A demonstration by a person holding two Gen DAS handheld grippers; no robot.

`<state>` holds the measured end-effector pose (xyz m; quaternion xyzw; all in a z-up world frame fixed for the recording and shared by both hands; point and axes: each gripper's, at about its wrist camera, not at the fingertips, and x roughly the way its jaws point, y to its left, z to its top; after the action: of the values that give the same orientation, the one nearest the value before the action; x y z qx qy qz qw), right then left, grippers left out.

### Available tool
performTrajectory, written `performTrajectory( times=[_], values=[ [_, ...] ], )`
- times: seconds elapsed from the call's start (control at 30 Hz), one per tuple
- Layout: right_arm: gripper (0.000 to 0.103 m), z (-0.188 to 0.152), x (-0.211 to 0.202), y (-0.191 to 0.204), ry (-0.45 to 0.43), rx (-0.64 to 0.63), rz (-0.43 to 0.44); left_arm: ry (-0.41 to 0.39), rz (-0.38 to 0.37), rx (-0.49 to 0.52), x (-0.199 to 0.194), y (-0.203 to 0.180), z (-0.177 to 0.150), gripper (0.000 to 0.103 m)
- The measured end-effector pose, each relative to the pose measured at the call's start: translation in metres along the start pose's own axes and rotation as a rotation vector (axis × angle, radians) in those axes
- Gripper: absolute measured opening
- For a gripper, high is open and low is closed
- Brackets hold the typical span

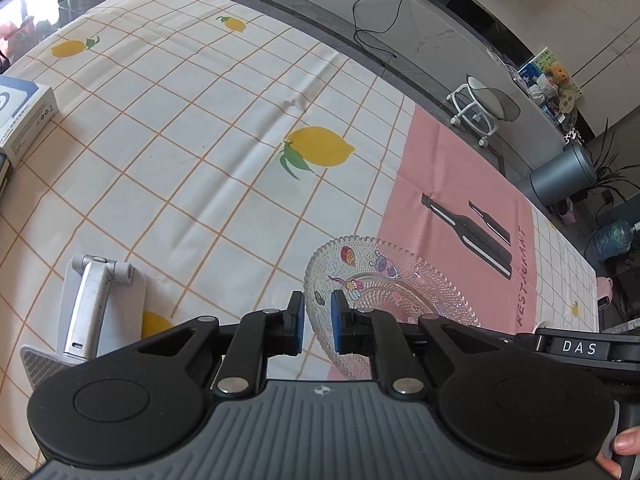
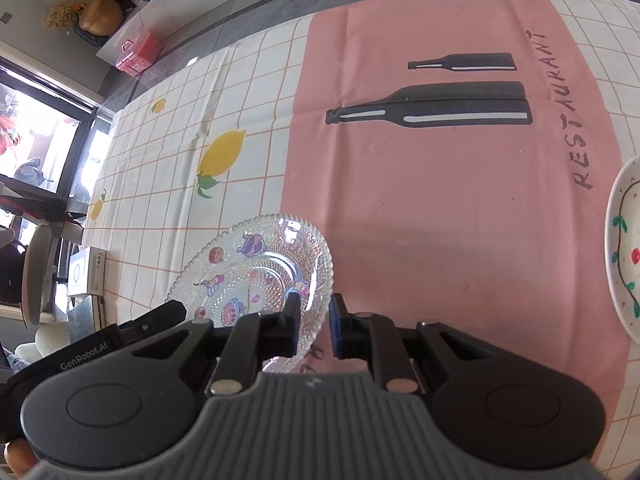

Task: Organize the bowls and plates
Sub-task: 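Lift the glass plate with both grippers and carry it toward the stacked pot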

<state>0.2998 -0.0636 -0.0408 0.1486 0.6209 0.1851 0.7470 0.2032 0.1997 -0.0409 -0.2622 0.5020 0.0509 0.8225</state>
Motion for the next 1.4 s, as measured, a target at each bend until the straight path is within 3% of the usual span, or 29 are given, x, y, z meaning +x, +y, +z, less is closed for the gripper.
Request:
performTrajectory(
  times=[0.4,0.7,1.03,1.4],
  values=[
    [0.014,0.002,-0.058,-0.058,-0.091,0.115,0.039,-0.008,-0.001,0.156,-0.001,-0.095,0.003,0.015],
    [0.014,-0.012,-0.100,-0.115,-0.153,0.216,0.015,0.061,-0.059,0.254,0.015,-0.149,-0.019,0.015],
    [0.014,-0.051,-0.134,-0.159,-0.166,0.299,0.012,0.118,-0.074,0.396,0.019,-0.188,-0.048,0.016],
    [0.014,-0.107,-0.142,-0.185,-0.180,0.358,-0.011,0.189,-0.081,0.559,0.024,-0.210,-0.089,0.016]
  ],
)
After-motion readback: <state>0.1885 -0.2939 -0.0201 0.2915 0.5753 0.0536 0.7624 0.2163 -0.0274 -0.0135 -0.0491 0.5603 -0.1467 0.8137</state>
